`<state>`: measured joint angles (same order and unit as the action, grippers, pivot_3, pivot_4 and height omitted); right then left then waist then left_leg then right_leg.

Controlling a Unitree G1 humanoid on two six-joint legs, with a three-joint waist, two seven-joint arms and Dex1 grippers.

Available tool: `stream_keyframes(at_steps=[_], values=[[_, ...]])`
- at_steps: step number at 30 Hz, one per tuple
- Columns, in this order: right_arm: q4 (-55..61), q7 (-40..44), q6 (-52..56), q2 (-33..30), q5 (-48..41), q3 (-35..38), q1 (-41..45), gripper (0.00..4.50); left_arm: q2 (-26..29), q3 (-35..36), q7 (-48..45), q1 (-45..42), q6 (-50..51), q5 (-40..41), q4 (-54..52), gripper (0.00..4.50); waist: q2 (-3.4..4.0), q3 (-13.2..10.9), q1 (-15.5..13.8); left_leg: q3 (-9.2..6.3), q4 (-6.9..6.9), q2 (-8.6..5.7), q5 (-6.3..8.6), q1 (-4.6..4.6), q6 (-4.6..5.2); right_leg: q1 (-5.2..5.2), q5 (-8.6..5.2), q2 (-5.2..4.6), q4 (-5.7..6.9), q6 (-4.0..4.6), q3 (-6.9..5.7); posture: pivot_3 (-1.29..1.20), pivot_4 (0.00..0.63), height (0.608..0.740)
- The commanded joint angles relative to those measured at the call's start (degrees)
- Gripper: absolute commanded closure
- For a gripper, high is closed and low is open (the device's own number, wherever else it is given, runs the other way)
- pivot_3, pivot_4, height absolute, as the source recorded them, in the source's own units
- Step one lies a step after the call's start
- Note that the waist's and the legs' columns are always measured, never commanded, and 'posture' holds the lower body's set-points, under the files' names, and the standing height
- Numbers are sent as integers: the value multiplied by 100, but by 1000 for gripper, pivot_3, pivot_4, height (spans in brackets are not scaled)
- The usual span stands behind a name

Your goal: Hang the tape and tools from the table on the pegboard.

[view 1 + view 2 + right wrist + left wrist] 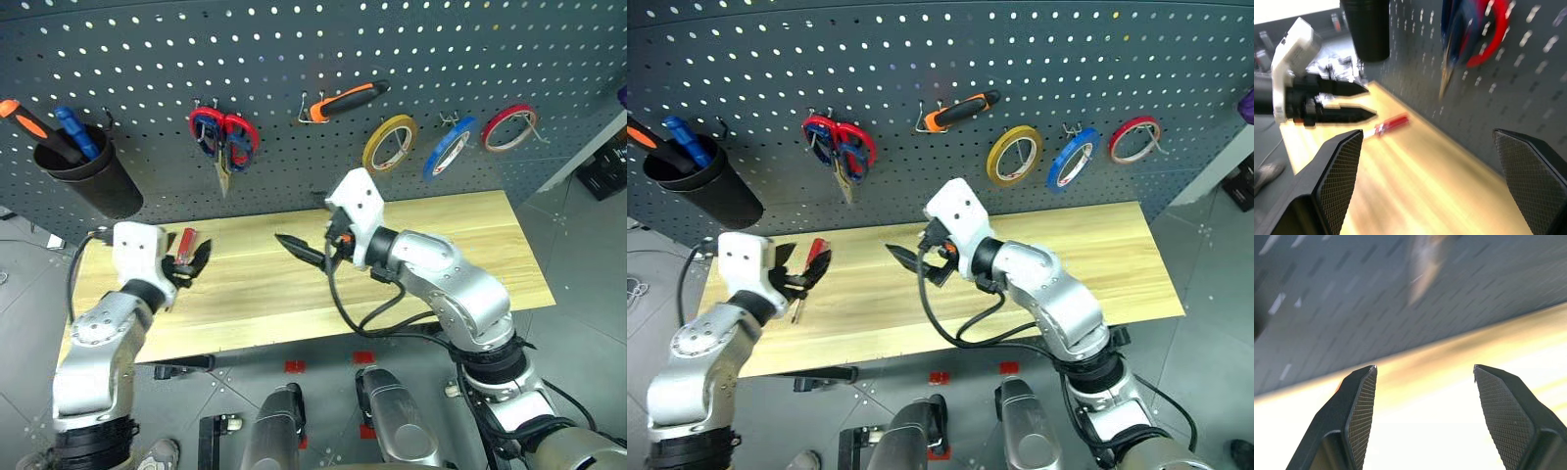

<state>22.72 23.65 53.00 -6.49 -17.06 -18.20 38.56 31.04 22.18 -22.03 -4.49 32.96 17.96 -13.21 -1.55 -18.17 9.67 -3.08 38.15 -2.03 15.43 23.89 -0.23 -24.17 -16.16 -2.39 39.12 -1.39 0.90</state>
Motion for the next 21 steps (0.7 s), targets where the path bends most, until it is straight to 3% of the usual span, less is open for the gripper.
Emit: stream_keyframes(at_steps=[1, 7, 14, 21], values=[[121, -318, 965, 457, -234, 7, 348, 0, 365, 345, -175, -6, 181, 78, 512, 1183, 3, -19, -22, 0, 0, 3, 0, 0, 0, 0, 1, 2, -2, 1, 0, -246, 396, 740], [65, -465, 1471, 807, -253, -158, 798, 0, 610, 225, -440, -684, 20, 19, 2070, 1183, 3, -209, -172, 0, -3, -6, 1, 10, 1, -11, 1, -11, -13, 2, -3, -250, 442, 740], [416, -266, 1727, 657, -447, -279, 1097, 0, 701, -246, -684, -1811, -666, -349, 3901, 1183, -15, -387, -155, 3, -2, -10, 1, 32, 0, -34, 2, -18, -10, 2, -11, -284, 483, 740], [530, -374, 1980, 724, -525, -220, 1185, 0, 681, -630, -709, -2822, -1384, -707, 5567, 1183, -45, -487, -69, 35, 14, -10, -13, 96, -24, -128, 7, -29, 34, 11, -24, -320, 503, 740]])
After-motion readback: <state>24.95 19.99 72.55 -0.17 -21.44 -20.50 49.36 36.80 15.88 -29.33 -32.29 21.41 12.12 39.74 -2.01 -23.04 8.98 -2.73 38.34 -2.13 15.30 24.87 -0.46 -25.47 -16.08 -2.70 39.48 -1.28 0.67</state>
